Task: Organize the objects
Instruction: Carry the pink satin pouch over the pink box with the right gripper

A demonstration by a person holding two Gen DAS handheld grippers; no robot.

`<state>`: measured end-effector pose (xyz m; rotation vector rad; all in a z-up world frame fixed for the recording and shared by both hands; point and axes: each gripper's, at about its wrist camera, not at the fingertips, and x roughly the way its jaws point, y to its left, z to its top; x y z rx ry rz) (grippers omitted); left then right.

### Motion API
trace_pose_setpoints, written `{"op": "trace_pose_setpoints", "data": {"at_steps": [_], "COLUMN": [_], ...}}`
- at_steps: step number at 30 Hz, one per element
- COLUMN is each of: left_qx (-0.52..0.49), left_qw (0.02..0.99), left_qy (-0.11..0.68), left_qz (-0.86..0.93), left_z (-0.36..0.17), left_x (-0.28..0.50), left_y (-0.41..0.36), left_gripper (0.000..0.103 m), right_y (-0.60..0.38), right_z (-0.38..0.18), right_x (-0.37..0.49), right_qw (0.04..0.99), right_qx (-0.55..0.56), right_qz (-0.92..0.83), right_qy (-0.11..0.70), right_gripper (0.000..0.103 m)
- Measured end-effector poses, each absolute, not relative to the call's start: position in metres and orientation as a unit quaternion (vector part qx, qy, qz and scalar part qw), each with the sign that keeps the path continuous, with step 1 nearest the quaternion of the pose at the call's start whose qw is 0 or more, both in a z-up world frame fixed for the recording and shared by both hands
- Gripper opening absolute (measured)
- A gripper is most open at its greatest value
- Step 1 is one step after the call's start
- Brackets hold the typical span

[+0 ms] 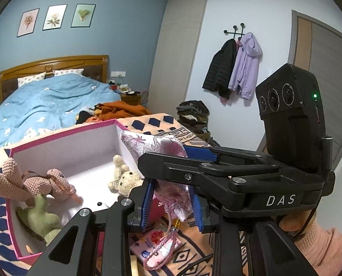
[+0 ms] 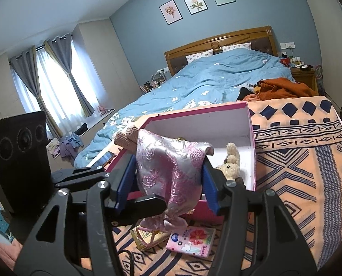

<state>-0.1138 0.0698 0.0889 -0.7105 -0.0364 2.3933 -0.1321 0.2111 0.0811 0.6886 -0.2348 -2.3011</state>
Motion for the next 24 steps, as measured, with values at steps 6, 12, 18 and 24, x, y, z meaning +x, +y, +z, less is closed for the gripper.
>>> {"op": "trace_pose_setpoints", "data": {"at_steps": [6,12,18,24], "left_qx": [-0.269,-0.264,-0.255,-0.257], "left_qw": [0.309,0.299,0.289,0.28], "left_qy": [-0.02,-0.012,0.001,0.016], "left_qz": [0.912,0.917,0.923,0.925], "left_z": [0.089,0.095,0.101,0.104], "left_x": [-0.124,-0.129,-0.136,-0.148], "left_y": [0.067,0.065,0.067,0.07], "left_gripper": [0.03,0.03,0.03,0.03], "right_y": [0.206,0.202,0.2,0.198], "right_z": [0.086,0.092,0.1,0.103], "right_x": [-0.141,-0.15,-0.157,-0.168], "right_qw": [0.359,0.363,0.362,0.36], "right_qx": [0.265,0.261,0.251,0.252], "right_qz": [-0.891,-0.891,-0.895,-0.895], "right_qy": [-0.085,-0.083,-0.077,-0.077], "right_gripper": [0.058,0.058,0.058,0.058]}}
